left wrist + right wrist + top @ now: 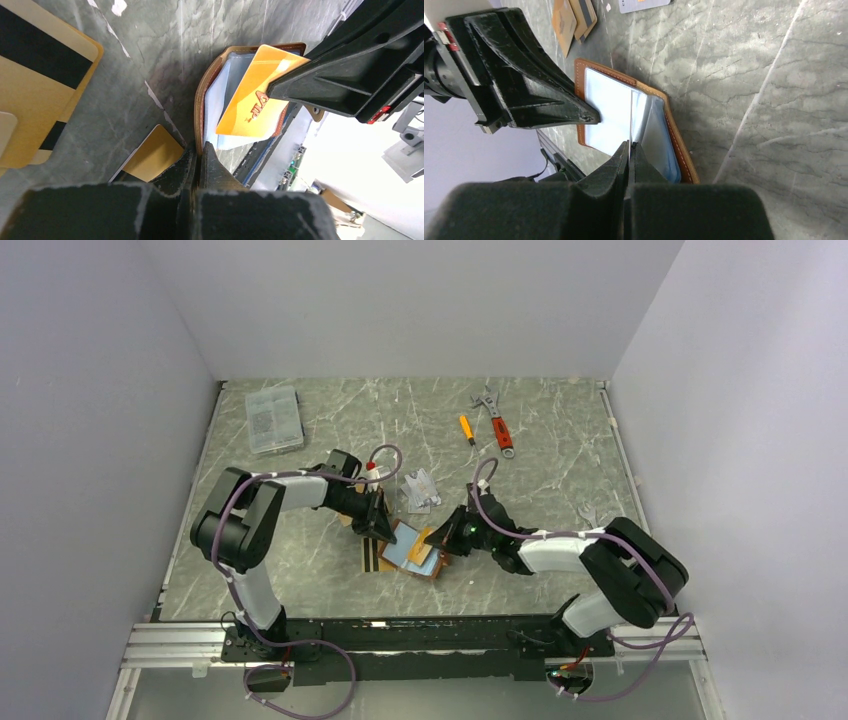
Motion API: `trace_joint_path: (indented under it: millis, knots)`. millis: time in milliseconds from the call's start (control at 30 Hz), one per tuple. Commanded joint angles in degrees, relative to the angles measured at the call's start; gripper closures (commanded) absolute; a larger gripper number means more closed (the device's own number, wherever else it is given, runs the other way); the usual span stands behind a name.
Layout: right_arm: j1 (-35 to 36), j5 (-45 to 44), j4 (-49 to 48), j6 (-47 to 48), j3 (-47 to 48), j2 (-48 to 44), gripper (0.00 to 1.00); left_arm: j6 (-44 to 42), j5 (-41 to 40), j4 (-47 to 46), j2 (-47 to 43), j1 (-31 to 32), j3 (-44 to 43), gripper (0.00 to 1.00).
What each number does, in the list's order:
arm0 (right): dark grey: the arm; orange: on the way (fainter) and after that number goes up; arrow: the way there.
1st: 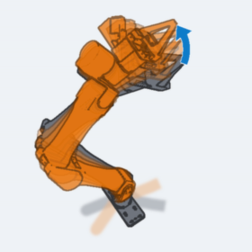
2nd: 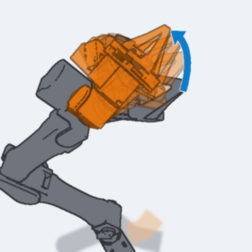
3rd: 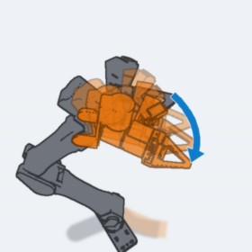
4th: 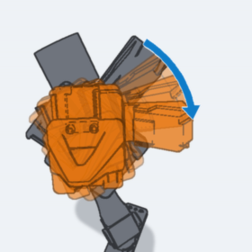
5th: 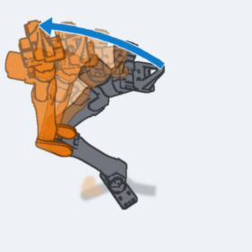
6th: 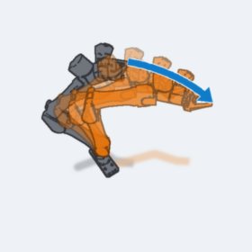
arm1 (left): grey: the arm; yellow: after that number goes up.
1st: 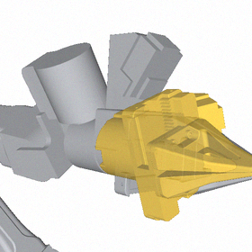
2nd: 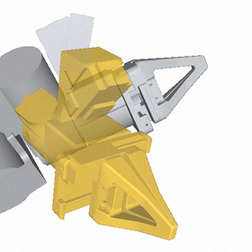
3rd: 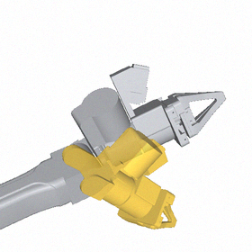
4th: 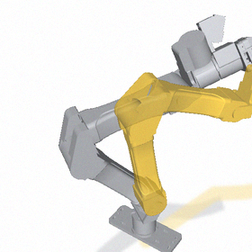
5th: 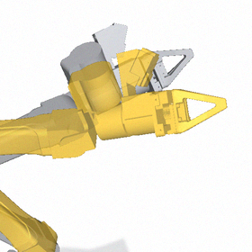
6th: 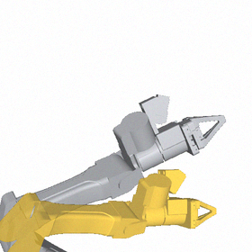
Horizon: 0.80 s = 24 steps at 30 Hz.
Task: Put the credit cards into the card holder
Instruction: Insert the credit card into the card holder.
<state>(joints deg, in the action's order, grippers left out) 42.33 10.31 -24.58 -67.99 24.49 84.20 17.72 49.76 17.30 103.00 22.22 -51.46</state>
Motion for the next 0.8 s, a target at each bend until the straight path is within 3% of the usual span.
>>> trace_joint_path:
  millis: [0,233,500,767]
  knots:
    - [-0.5,-2.7,0.9,1.6,0.8,-3.1,1.0,4.3,3.5,-3.1,0.7,0.5,0.2,1.0]
    - [-0.6,-3.7,4.1,2.9,-0.3,-6.7,1.0,8.2,8.0,-3.3,5.2,0.4,-5.0,1.0]
    - [-1.7,-6.9,10.8,4.9,-3.8,-14.0,1.0,9.6,5.7,-1.4,7.0,0.9,-12.0,1.0]
    - [-2.8,-8.8,4.7,3.5,-6.9,-15.9,1.0,11.8,-0.7,-7.5,0.1,4.2,-2.7,1.0]
